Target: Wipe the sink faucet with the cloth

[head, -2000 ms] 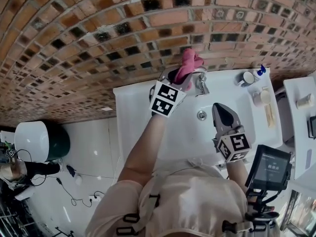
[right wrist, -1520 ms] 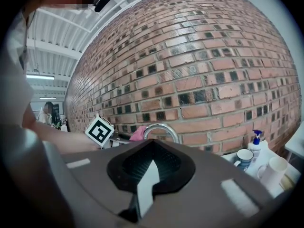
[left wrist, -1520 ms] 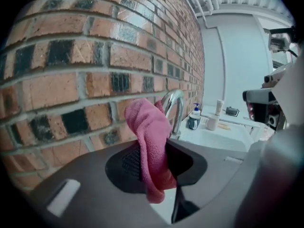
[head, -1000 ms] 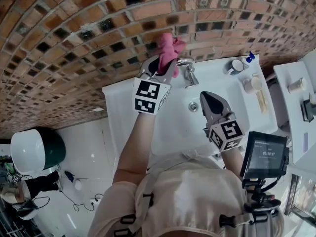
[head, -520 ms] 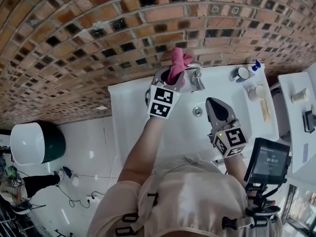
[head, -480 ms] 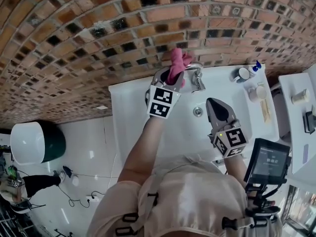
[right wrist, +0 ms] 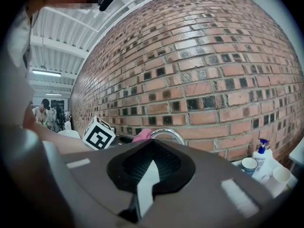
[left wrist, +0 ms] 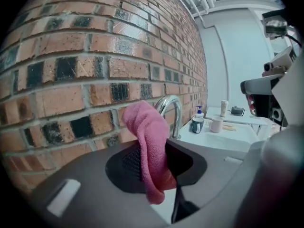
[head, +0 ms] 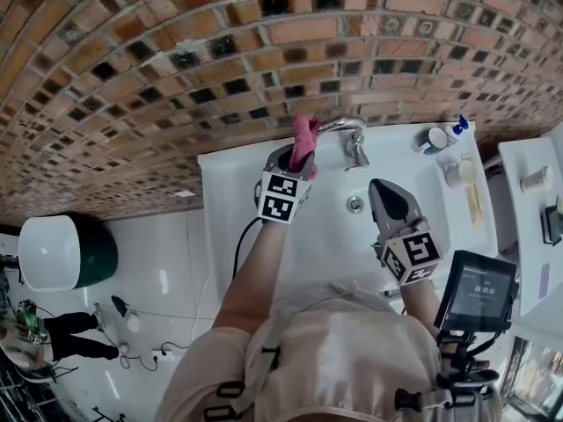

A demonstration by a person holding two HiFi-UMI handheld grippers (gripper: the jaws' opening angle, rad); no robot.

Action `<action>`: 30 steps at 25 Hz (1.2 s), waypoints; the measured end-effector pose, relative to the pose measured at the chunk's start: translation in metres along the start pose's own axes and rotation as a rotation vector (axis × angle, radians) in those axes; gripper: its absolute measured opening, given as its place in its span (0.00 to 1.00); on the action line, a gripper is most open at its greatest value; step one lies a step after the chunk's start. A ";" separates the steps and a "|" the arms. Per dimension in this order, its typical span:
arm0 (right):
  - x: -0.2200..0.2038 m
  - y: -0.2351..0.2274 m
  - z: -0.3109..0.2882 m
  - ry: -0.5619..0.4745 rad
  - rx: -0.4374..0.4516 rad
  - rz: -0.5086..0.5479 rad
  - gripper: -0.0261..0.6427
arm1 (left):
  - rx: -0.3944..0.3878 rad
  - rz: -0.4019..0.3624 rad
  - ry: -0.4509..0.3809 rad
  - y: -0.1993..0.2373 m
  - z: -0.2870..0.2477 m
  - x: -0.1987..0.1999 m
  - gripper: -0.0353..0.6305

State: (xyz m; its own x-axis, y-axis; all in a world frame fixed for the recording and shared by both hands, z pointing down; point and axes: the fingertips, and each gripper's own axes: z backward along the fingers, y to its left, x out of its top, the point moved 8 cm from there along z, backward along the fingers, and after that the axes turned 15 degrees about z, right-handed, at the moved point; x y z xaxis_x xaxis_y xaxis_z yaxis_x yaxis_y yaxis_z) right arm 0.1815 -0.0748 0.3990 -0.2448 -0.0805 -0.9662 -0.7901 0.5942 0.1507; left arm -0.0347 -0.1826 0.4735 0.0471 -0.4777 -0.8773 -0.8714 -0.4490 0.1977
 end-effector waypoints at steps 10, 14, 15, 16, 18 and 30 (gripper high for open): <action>-0.004 -0.001 0.008 -0.018 -0.003 -0.036 0.02 | -0.101 -0.171 -0.181 -0.072 0.004 0.089 0.21; -0.009 -0.005 0.014 0.000 -0.009 -0.040 0.02 | -0.103 -0.156 -0.098 -0.082 -0.026 0.084 0.21; -0.010 -0.006 0.016 0.003 -0.010 -0.041 0.02 | -0.102 -0.151 -0.081 -0.083 -0.033 0.080 0.21; -0.012 -0.008 0.018 0.008 -0.012 -0.042 0.02 | -0.103 -0.147 -0.073 -0.084 -0.039 0.078 0.21; -0.016 -0.013 0.021 0.020 -0.018 -0.047 0.02 | -0.109 -0.153 -0.075 -0.090 -0.047 0.078 0.21; -0.033 -0.033 0.028 0.050 -0.036 -0.062 0.02 | -0.209 -0.118 0.123 -0.125 -0.115 0.028 0.21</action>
State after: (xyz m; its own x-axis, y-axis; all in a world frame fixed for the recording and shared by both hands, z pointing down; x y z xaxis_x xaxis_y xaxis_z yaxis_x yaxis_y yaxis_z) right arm 0.2313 -0.0687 0.4199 -0.2216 -0.1567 -0.9625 -0.8240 0.5578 0.0990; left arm 0.1313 -0.2265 0.4747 0.2119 -0.4951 -0.8426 -0.7372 -0.6470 0.1948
